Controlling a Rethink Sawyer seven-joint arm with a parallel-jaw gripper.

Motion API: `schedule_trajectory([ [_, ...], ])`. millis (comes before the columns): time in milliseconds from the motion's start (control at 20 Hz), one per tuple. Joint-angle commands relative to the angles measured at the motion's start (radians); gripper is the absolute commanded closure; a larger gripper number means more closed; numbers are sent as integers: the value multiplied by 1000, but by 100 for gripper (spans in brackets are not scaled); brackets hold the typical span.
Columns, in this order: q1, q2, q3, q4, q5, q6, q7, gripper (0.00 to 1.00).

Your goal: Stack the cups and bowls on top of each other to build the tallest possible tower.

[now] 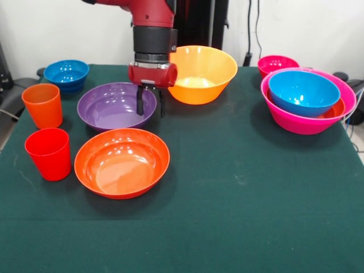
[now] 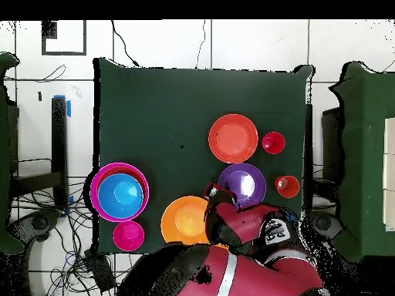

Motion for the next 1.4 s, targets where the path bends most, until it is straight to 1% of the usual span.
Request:
schedule_trajectory([
  [50,10,-44,60,38,19,107,31,0],
  [300,32,-20,33,25,40,81,34,0],
  [700,35,7,33,9,46,38,42,0],
  [1000,41,29,36,-9,54,25,43,0],
  [1250,33,23,63,3,44,37,49,0],
  [1400,28,-20,76,38,33,68,52,0],
])
